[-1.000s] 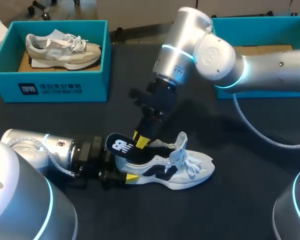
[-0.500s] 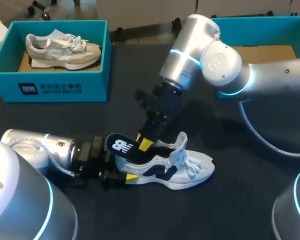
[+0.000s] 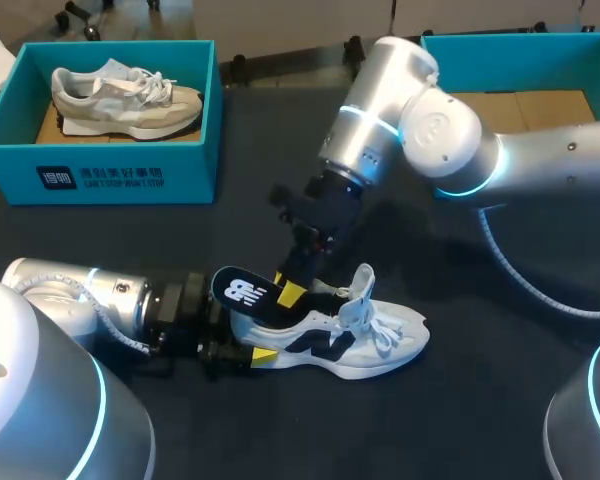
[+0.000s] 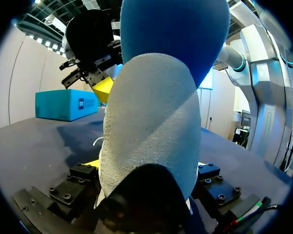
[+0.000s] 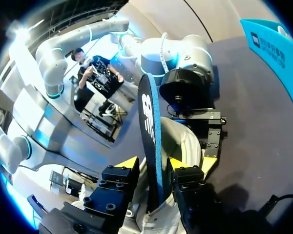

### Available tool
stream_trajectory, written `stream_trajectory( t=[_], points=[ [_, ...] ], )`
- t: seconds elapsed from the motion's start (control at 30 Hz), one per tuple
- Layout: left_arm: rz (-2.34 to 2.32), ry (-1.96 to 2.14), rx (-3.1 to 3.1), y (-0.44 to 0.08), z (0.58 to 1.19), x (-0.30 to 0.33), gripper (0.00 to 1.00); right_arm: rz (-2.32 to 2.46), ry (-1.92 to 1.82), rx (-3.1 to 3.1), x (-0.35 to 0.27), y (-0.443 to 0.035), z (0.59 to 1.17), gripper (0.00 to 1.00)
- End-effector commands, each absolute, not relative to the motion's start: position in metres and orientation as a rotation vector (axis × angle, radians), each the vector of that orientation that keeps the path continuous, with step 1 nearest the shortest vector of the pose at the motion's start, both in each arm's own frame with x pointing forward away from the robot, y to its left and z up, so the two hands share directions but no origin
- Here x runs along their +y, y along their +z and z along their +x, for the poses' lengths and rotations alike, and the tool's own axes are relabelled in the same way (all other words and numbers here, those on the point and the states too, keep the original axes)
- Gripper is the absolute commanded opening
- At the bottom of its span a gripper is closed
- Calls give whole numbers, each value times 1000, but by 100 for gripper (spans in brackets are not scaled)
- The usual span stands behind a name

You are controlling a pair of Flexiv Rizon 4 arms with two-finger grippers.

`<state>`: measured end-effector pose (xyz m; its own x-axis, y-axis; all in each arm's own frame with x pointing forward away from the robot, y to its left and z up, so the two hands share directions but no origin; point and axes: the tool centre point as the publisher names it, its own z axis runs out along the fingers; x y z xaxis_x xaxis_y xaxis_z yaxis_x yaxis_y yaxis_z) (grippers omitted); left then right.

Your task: Take the shoe out of the shoebox, open the shoe tongue, remove and reinsert the insole, then place the shoe into the shoebox

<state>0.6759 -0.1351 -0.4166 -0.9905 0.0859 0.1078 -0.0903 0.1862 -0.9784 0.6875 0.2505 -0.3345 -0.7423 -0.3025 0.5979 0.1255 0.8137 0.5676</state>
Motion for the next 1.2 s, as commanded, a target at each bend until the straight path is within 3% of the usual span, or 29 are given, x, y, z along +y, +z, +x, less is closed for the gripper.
stream_trajectory(
  t=[0.03,0.37,0.43,0.47,0.5,0.53,1.2],
  points=[
    [6,1918,-2311,-415,676,-136,0,133,-772,-2273,254,-339,687,36],
    [6,1918,-2311,-415,676,-136,0,120,-765,-2264,252,-341,680,28],
    [6,1918,-2311,-415,676,-136,0,117,-769,-2264,252,-341,680,21],
    [6,1918,-2311,-415,676,-136,0,117,-771,-2265,252,-341,680,15],
    [6,1918,-2311,-415,676,-136,0,117,-773,-2266,253,-341,680,2],
    [6,1918,-2311,-415,676,-136,0,119,-774,-2266,253,-340,680,0],
    [6,1918,-2311,-415,676,-136,0,227,-835,-2325,279,-304,685,0]
  ],
)
